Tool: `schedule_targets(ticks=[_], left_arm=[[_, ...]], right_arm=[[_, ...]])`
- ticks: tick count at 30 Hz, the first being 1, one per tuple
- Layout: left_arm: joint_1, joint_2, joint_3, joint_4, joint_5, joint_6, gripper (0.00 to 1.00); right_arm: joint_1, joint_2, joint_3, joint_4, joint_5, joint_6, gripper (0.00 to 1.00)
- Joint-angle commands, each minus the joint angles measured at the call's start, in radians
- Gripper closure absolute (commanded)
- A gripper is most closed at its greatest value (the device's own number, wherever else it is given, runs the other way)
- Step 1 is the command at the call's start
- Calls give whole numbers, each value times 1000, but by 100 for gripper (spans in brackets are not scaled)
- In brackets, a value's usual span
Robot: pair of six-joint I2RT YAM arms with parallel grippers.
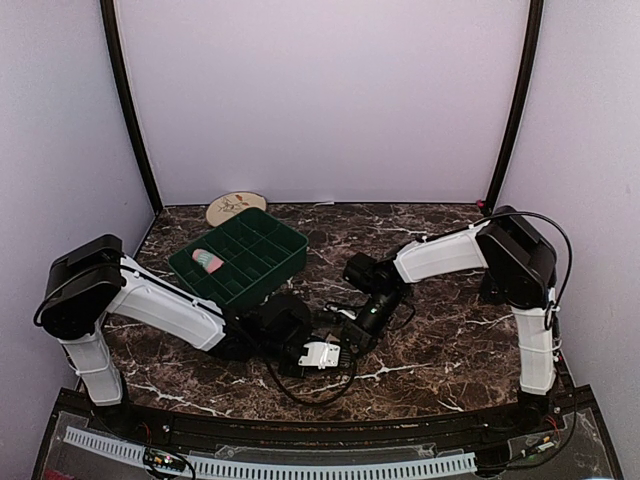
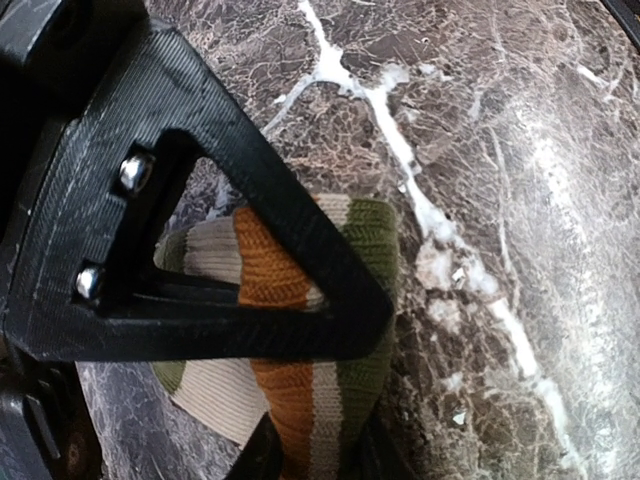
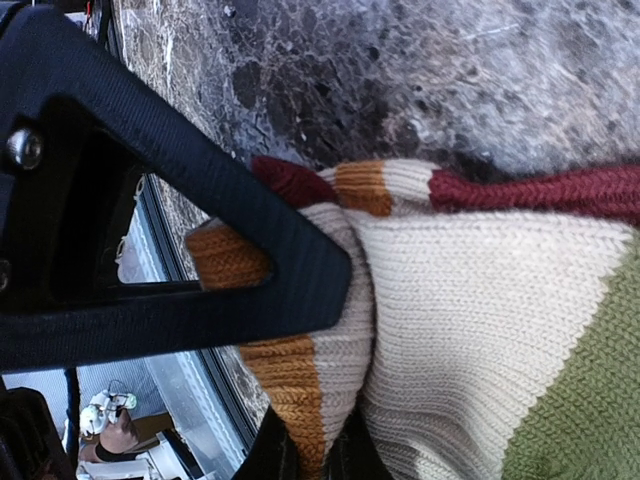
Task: Roll the socks
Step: Roll the sock at the center of the board.
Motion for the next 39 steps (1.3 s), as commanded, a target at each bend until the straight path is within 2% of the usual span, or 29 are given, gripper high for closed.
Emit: schedule_targets(ticks=[1,5,7,13,16,25,39], left_arm=[[-5,10,35,-99,21,-1,77],[-5,6,47,-156,39,2,82],[-4,13,68,-205,56,-2,84],[3,59,159,-368,99,-48,87],[9,76,182,-421,131,-77,88],[56,122,276,-561,223,-158,88],[193,281,562,-879,468,-243,89]], right_arm=[[-10,18,20,-9,-20,-9,96],[-15,14,17,-8,-14,-9,95],[-16,9,19,-7,-1,-6,92],[-27,-38,0,29,50,23,72],[-33,-72,-32,59,51,37,65],[-87,-180,-163,158,91,92,62],[-135,-337,-298,324,367,162,59]])
